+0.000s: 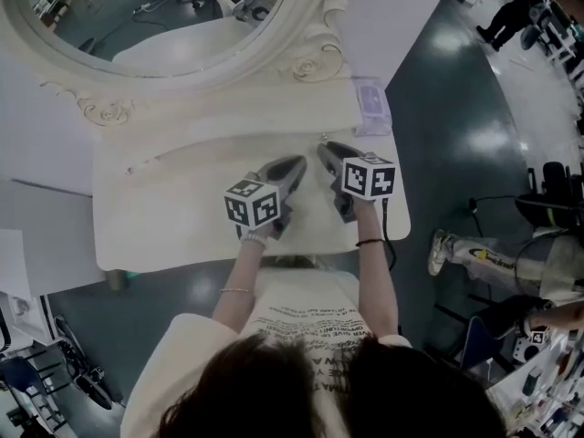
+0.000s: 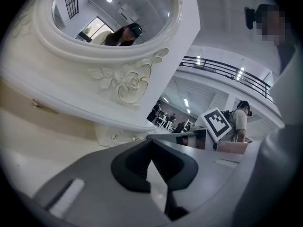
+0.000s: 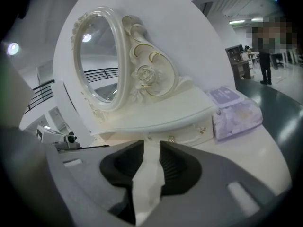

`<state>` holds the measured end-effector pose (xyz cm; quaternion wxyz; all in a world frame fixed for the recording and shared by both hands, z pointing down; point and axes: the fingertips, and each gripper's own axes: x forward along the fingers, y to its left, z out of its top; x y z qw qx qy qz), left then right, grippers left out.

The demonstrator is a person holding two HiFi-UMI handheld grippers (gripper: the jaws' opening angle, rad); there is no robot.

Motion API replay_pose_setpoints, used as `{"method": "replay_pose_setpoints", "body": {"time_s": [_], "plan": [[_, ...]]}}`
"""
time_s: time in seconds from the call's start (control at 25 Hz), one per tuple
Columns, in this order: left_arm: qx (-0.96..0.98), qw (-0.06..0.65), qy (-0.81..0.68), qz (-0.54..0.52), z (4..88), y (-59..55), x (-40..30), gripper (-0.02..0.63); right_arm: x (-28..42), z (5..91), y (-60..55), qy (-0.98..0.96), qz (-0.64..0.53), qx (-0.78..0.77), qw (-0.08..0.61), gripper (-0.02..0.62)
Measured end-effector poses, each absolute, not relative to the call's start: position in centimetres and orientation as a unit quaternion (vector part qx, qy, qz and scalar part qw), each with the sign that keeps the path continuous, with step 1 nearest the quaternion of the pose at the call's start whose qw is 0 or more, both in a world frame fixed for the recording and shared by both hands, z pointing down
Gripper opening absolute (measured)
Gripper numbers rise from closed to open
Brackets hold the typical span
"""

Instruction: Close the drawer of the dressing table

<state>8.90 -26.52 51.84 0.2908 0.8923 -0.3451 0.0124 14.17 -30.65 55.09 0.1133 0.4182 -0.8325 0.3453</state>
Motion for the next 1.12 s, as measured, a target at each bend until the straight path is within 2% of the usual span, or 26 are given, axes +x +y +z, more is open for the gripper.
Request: {"method": "replay_pose_setpoints", "body": {"time_s": [0.56, 1.12], "plan": [[0.917, 0.239, -0.318, 0.015, 48.7, -23.9, 8.6, -0.002, 13.5, 50.6, -26.4, -0.865, 0.283, 0.407, 0.072, 0.028], [0.931, 0.206, -0.301, 0.014, 46.7, -23.0, 8.6, -0.002, 13.0, 47.6, -25.6, -0.879, 0.258, 0.399, 0.036, 0.003]]}}
